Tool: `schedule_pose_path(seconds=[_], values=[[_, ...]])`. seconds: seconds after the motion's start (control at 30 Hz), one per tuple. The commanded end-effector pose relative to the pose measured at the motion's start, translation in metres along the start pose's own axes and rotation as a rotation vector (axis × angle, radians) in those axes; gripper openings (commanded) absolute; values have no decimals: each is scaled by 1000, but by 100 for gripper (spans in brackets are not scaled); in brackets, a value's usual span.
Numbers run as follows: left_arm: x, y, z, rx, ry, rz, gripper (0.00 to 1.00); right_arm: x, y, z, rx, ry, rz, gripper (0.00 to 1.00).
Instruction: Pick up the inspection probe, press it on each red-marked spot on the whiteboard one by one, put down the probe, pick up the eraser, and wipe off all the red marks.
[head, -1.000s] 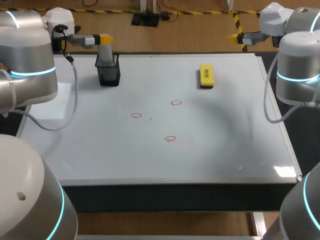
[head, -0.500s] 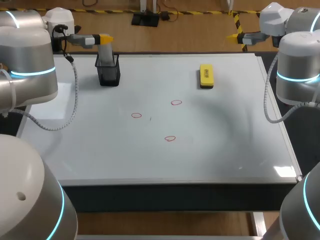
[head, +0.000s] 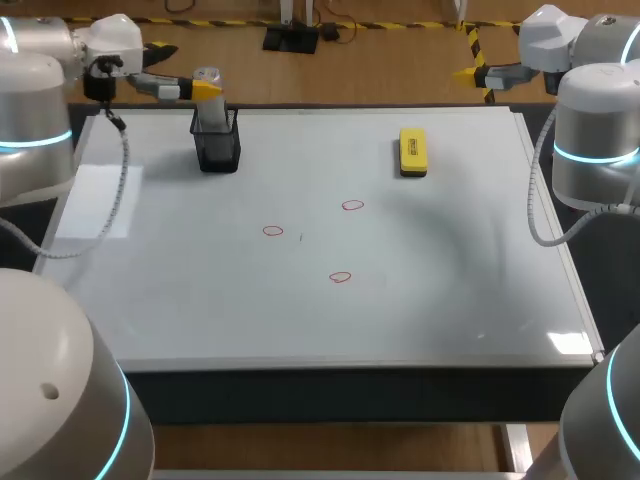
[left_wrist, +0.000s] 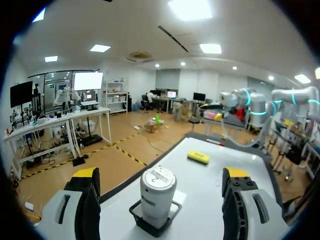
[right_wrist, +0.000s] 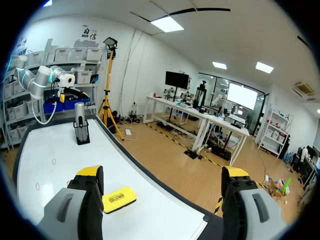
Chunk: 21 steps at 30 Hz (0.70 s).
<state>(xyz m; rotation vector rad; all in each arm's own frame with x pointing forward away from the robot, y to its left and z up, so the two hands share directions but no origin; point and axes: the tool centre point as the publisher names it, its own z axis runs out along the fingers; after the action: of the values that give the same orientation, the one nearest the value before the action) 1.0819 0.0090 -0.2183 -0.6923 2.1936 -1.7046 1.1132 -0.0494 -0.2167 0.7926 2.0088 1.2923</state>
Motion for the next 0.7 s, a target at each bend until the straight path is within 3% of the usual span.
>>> schedule_pose_path(seconds=[0.03,0.2,0.37,0.7], values=[[-9,5,-4,43,171,15,100,0,0,0,1,1,0,100],[-9,9,2,87,348,33,100,0,0,0,1,1,0,100],[-6,15,11,109,461,39,100,0,0,0,1,1,0,100],[-2,29,32,172,525,31,100,0,0,0,1,1,0,100]])
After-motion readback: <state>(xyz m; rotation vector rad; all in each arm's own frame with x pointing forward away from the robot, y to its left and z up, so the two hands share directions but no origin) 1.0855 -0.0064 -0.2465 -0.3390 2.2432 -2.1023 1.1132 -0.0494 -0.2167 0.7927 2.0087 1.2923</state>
